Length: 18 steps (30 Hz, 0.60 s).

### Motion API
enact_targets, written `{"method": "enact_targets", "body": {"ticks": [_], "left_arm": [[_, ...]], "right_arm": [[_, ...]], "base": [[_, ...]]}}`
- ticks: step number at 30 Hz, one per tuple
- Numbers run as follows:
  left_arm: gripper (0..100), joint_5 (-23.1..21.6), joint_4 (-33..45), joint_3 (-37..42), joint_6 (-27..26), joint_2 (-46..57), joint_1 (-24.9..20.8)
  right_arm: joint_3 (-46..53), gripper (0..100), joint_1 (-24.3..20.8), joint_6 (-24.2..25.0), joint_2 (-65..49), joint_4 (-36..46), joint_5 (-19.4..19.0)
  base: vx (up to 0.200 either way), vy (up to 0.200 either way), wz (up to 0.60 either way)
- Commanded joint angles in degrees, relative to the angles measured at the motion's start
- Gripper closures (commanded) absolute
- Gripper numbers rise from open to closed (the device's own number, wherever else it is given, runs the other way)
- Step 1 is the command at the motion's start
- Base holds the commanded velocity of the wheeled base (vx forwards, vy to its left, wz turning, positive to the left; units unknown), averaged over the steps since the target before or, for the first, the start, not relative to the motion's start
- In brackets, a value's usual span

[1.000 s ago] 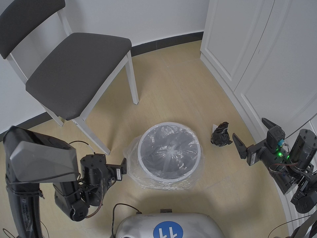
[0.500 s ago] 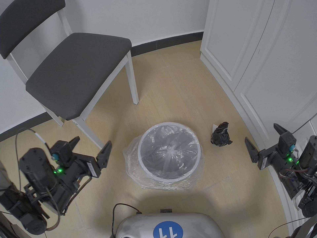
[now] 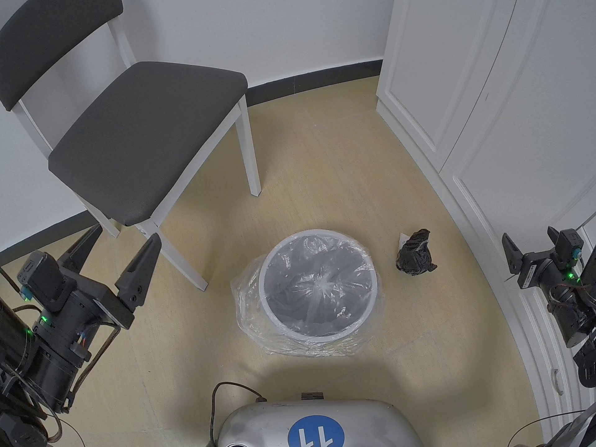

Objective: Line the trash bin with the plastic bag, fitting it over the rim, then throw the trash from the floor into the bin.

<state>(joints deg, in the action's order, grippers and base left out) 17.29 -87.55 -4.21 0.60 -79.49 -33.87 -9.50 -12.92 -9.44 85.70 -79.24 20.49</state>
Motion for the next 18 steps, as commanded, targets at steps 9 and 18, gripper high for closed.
{"method": "enact_targets", "body": {"ticks": [9, 18], "left_arm": [[0, 0.0, 1.1, 0.3, -1.5, -2.9, 3.5], [0, 0.4, 0.1, 4.1, 10.8, -4.7, 1.5]], "right_arm": [[-19.9, 0, 5.7, 6.4, -6.7, 40.3, -3.1], [-29.4, 0, -5.2, 18.0, -10.6, 58.8, -3.4]], "base": [[0.000, 0.000, 0.00], [0.000, 0.000, 0.00]]}}
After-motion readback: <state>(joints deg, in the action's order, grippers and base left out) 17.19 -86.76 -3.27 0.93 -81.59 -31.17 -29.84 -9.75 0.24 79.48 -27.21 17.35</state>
